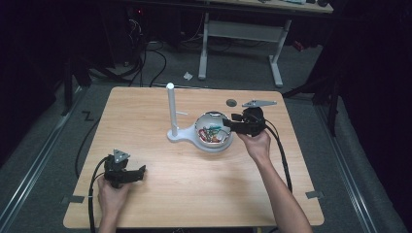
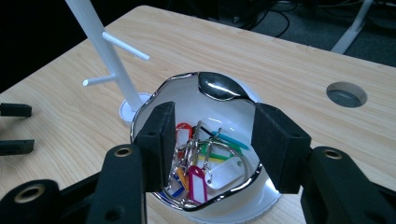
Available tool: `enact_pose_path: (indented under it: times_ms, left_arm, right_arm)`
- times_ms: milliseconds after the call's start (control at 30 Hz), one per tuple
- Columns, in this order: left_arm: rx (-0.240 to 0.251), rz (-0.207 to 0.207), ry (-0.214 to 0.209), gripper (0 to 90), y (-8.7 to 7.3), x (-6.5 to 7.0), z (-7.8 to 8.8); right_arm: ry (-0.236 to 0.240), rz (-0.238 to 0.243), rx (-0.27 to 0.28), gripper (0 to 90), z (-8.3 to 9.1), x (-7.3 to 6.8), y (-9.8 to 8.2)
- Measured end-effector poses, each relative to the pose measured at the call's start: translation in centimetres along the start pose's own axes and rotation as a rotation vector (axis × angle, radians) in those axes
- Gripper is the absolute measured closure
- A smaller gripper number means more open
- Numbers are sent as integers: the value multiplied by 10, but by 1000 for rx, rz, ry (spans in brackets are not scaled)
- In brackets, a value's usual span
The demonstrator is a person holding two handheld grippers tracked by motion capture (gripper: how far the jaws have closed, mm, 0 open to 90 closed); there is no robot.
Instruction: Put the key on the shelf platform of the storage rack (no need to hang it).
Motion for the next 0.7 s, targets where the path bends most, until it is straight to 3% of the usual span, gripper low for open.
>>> enact_pose_path:
  times_ms: [133,233,467,700]
  left_arm:
    - [0,0,0,100,0,0,0]
    - [0,-1,0,100,0,0,0]
    - [0,0,0,100,0,0,0]
    - [0,0,0,100,0,0,0]
  right_arm:
    - [-13,-15,1,500,6,5,-6]
    - [-45,1,-8,499,11,8,-12]
    - [-57,-38,36,501,33,18,-20]
    - [-73,-31,66,501,50,20,-18]
Point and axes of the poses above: each handheld gripper's, and its own axes: z roughly backward along the jaws, y roughly out of its top, x roughly to its right, the point moved 7 cm from there along -z, roughly forward along the jaws, and after that the axes turned 7 degrees about y, right-handed, at the moved point
